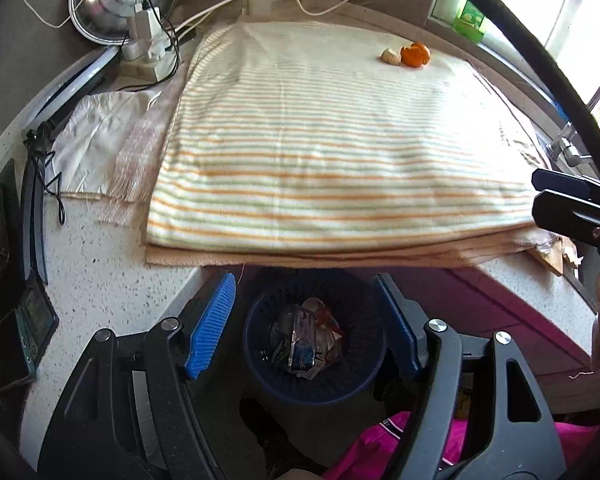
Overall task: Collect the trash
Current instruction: 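Raise both tools back over the towel toward the orange peel and garlic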
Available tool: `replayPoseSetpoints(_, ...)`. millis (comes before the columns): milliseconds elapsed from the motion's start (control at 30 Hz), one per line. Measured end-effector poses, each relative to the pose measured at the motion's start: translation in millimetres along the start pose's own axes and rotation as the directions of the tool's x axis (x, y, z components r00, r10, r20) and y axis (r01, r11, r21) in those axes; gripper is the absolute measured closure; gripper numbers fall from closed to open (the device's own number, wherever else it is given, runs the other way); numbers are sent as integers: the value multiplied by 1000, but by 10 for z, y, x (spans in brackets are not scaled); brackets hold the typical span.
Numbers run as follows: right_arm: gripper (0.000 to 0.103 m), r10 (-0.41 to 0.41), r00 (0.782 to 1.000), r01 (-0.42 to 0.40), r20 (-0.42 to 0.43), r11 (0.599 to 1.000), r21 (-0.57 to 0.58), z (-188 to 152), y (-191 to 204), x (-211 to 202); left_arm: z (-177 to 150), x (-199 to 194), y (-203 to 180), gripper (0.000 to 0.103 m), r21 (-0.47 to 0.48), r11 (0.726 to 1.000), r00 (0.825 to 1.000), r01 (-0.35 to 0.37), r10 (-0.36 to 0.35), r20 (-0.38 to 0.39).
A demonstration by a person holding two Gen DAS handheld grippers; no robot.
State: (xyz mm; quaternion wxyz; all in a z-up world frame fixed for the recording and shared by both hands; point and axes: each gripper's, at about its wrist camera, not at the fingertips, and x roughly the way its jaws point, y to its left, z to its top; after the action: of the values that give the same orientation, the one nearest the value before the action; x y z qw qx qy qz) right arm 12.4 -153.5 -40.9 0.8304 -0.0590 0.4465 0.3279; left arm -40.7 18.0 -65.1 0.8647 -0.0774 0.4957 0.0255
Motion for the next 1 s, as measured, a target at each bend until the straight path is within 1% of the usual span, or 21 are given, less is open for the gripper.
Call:
replayPoseSetpoints(100, 10, -24, 999, 24, 24, 1000, 14, 98, -112, -46, 150, -1, -104, 30, 3, 1000, 999, 18, -18, 27)
replayPoseSetpoints(267, 10, -49, 998, 47, 40, 998, 46, 236, -376, -84, 364, 131, -226, 30, 9, 999, 998, 34, -34, 52)
replayPoseSetpoints(300, 10, -49, 998, 47, 40, 997, 57, 266, -431, -78, 423, 155, -239, 28, 6, 999, 997, 45, -45, 55)
replayPoseSetpoints(333, 10, -50, 998, 47, 41, 996, 69, 290, -494, -86, 467, 190, -243, 24, 4, 999, 997, 51, -51, 56)
replayPoseSetpoints(433, 10, -59, 997, 53, 54, 993, 108, 375, -711, -103, 647, 298, -291, 23, 13, 998, 996, 64, -64, 66)
replayPoseSetpoints(533, 2, -78, 994, 66, 79, 987, 143, 455, -941, -148, 826, 398, -360, 23, 11, 995, 992, 96, -97, 77)
replayPoseSetpoints(667, 2, -93, 990, 72, 102, 979, 189, 583, -1272, -190, 1061, 563, -506, 23, 25, 992, 988, 125, -127, 90)
replayPoseSetpoints(800, 2, -113, 986, 86, 119, 974, 209, 737, -1561, -213, 1325, 770, -658, 23, 29, 989, 984, 146, -148, 98)
replayPoseSetpoints(1000, 2, -101, 988, 68, 119, 966, 251, 983, -2036, -170, 1789, 1135, -880, 23, 29, 984, 978, 176, -178, 105)
